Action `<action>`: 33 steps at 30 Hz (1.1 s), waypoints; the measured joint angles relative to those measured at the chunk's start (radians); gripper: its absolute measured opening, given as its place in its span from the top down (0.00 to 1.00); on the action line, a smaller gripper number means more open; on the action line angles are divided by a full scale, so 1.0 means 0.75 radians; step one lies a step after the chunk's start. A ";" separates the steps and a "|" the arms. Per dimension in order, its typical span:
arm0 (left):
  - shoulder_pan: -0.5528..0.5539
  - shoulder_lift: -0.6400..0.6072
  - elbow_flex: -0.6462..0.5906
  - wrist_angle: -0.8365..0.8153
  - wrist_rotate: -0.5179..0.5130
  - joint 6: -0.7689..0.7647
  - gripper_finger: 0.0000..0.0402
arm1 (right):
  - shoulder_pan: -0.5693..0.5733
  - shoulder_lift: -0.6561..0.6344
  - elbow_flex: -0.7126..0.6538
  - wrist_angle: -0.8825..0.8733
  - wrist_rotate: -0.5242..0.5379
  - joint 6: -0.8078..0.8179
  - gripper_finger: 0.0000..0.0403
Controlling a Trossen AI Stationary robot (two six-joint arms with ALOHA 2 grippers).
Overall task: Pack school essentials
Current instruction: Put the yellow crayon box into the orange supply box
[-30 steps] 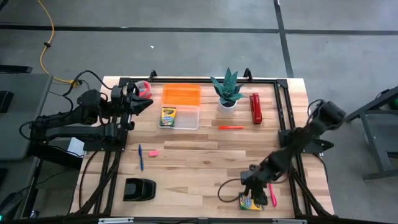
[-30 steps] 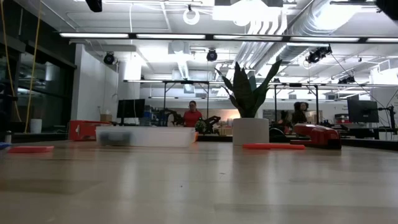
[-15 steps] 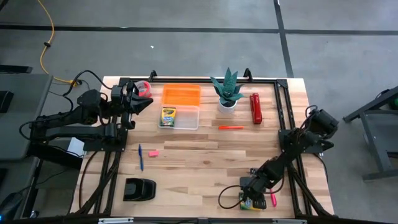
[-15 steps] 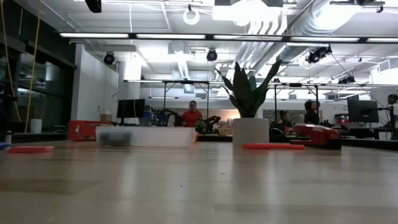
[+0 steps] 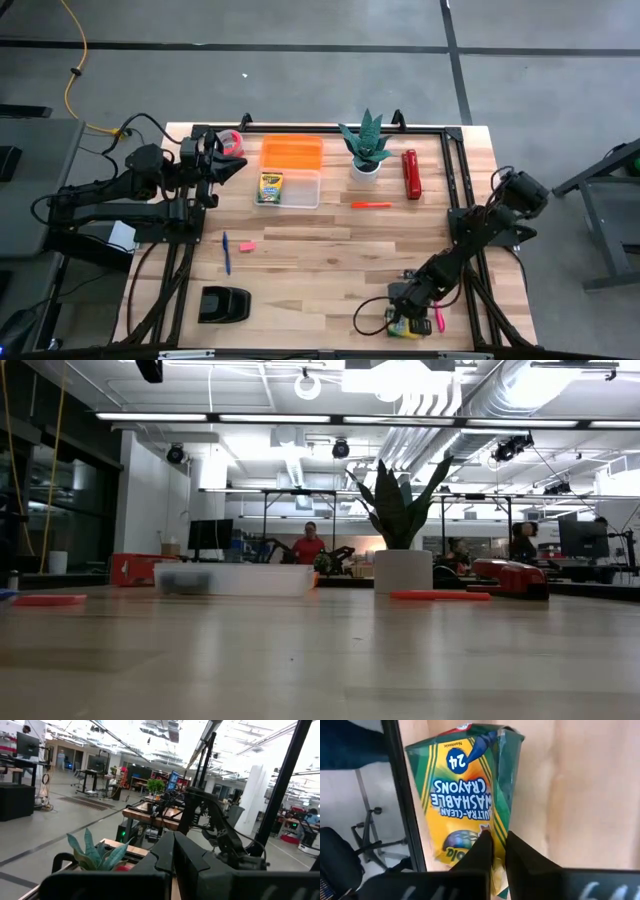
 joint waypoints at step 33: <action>0.000 0.106 0.000 0.001 0.044 -0.005 1.00 | -1.002 -0.421 0.001 1.171 0.280 -0.469 1.00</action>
